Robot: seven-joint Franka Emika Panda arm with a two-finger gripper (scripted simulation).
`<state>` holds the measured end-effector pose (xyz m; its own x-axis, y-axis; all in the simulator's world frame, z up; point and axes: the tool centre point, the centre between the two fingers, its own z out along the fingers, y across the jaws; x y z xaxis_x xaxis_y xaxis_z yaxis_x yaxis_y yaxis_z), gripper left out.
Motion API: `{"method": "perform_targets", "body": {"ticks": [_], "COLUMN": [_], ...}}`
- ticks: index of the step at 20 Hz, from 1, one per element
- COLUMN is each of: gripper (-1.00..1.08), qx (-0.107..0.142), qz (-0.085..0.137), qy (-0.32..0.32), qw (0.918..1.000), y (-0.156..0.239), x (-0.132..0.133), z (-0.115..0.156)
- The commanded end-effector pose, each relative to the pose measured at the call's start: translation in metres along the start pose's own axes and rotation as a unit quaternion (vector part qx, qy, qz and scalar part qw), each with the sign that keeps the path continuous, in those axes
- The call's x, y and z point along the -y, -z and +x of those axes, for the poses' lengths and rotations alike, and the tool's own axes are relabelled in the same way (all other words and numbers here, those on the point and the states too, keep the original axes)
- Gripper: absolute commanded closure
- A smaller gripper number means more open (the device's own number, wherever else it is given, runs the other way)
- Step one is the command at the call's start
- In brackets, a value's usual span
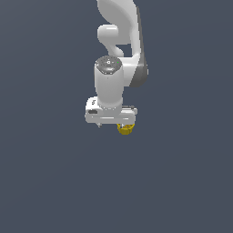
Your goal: Pick up the object and move it to a goal position.
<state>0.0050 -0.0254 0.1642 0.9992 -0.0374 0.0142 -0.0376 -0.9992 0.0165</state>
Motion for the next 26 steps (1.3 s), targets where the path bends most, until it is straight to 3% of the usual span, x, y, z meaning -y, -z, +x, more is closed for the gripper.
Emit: {"method": "perform_targets", "body": {"ticks": [1,14,20,26], "gripper": [-0.20,-0.20,-0.20,-0.20], "qx": [0.000,0.001,0.010,0.028], "qz": [0.000,0.005,0.027,0.064], "qy": [0.000,0.000,-0.034,-0.096], "qw": [1.0000,1.0000,0.9990,0.9929], "y": [0.000,-0.001,-0.007,-0.017], "x": [0.000,-0.002,0.002,0.008], "z": [0.000,0.000,-0.009,-0.024]}}
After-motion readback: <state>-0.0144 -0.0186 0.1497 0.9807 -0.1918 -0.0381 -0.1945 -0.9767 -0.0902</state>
